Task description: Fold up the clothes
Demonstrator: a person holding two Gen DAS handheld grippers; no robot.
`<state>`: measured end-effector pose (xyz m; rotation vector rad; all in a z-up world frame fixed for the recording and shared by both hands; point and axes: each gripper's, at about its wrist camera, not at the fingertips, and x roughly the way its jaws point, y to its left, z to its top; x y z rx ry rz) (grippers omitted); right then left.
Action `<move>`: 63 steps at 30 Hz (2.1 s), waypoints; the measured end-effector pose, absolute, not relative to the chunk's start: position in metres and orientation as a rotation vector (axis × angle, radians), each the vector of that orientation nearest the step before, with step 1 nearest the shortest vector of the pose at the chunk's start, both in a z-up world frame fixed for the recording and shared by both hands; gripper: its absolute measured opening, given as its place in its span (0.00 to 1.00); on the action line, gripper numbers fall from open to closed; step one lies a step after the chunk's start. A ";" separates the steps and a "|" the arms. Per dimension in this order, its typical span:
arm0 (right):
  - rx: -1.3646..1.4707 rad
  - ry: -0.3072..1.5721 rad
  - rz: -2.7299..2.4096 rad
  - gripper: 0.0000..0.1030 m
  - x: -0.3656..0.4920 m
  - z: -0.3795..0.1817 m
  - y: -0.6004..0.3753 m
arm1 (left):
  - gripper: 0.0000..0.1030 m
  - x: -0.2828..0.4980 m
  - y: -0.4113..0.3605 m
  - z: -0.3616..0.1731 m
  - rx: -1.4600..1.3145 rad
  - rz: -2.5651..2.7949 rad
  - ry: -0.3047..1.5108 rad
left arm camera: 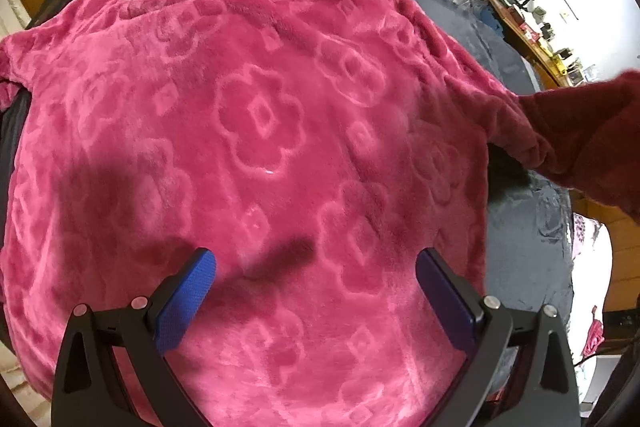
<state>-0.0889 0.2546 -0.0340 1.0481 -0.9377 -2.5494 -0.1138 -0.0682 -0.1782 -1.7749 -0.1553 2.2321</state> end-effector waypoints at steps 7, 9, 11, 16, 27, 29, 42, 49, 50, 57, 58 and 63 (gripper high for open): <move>1.164 -0.844 -2.441 0.18 -0.140 -0.070 0.167 | 0.98 -0.133 -0.094 -0.184 -1.751 2.219 -0.257; 1.264 -0.846 -2.406 0.20 -0.149 -0.094 0.151 | 0.98 -0.137 -0.102 -0.186 -1.746 2.211 -0.279; 1.372 -0.880 -2.352 0.30 -0.157 -0.121 0.144 | 0.98 -0.144 -0.099 -0.190 -1.741 2.199 -0.269; 1.487 -0.995 -2.298 0.64 -0.150 -0.153 0.146 | 0.98 -0.152 -0.093 -0.195 -1.735 2.148 -0.244; 1.647 -0.676 -2.478 0.64 -0.078 -0.159 0.151 | 0.98 -0.179 -0.048 -0.198 -1.652 2.009 -0.325; 1.707 -0.644 -2.436 0.64 -0.060 -0.174 0.141 | 0.98 -0.185 -0.035 -0.199 -1.620 1.987 -0.327; 1.759 -0.379 -2.390 0.64 -0.034 -0.205 0.090 | 0.98 -0.204 0.019 -0.215 -1.454 1.978 -0.095; 1.761 -0.400 -2.387 0.72 -0.030 -0.214 0.093 | 0.94 -0.207 0.028 -0.228 -1.468 1.933 -0.055; 1.746 -0.404 -2.378 0.77 -0.030 -0.214 0.093 | 0.93 -0.206 0.029 -0.229 -1.462 1.929 -0.043; 1.696 -0.236 -2.361 1.00 -0.026 -0.220 0.075 | 0.68 -0.207 0.030 -0.229 -1.454 1.907 -0.033; 1.696 -0.209 -2.366 1.00 -0.025 -0.220 0.074 | 0.63 -0.207 0.030 -0.229 -1.455 1.909 -0.025; 1.708 -0.074 -2.386 1.00 -0.021 -0.223 0.066 | 0.54 -0.203 0.035 -0.228 -1.445 1.921 0.040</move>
